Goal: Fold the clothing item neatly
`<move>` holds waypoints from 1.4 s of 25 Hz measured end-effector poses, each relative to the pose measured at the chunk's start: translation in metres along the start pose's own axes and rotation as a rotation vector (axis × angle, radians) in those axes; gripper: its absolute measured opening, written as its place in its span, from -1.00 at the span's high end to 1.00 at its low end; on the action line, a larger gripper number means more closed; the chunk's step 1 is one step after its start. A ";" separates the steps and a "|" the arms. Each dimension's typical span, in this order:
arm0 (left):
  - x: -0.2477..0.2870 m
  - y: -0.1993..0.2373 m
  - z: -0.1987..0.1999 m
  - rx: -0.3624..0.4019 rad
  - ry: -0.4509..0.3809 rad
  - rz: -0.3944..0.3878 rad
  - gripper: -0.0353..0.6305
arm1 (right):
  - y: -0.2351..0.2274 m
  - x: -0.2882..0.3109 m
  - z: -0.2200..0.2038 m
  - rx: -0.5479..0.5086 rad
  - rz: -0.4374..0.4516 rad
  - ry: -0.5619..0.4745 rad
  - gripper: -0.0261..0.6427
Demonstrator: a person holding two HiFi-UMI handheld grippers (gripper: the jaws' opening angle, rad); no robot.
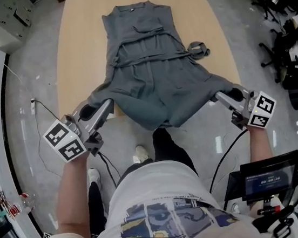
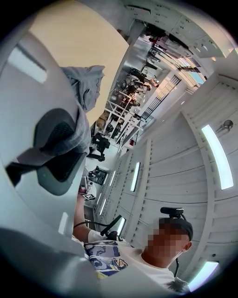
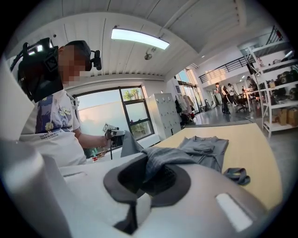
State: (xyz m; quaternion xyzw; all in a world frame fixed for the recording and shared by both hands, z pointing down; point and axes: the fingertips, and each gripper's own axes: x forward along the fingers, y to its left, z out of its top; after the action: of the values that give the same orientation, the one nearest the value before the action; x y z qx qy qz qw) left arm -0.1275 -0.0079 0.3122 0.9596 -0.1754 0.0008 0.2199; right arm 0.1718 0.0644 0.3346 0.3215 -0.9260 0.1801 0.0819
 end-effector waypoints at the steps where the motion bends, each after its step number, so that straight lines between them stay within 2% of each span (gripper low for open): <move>1: 0.002 0.005 0.004 -0.002 -0.007 0.011 0.84 | -0.006 0.005 0.006 -0.010 0.010 -0.003 0.89; 8: 0.028 0.046 0.040 0.002 -0.046 0.077 0.84 | -0.065 0.029 0.050 -0.062 0.067 -0.027 0.89; 12: 0.050 0.076 0.060 0.033 -0.053 0.114 0.84 | -0.104 0.049 0.072 -0.105 0.096 -0.031 0.89; 18: 0.075 0.102 0.076 0.024 -0.033 0.162 0.84 | -0.137 0.060 0.084 -0.101 0.126 -0.017 0.89; 22: 0.113 0.182 0.107 0.057 -0.036 0.193 0.84 | -0.215 0.102 0.109 -0.129 0.125 -0.020 0.89; 25: 0.138 0.224 0.106 0.041 -0.014 0.208 0.84 | -0.257 0.123 0.108 -0.113 0.126 -0.002 0.89; 35: 0.143 0.228 0.098 0.035 0.006 0.278 0.84 | -0.272 0.129 0.100 -0.126 0.129 0.006 0.89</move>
State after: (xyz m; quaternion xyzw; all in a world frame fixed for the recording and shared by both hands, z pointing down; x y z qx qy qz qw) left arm -0.0778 -0.2890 0.3310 0.9297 -0.3060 0.0372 0.2016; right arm 0.2379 -0.2453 0.3536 0.2548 -0.9541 0.1275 0.0927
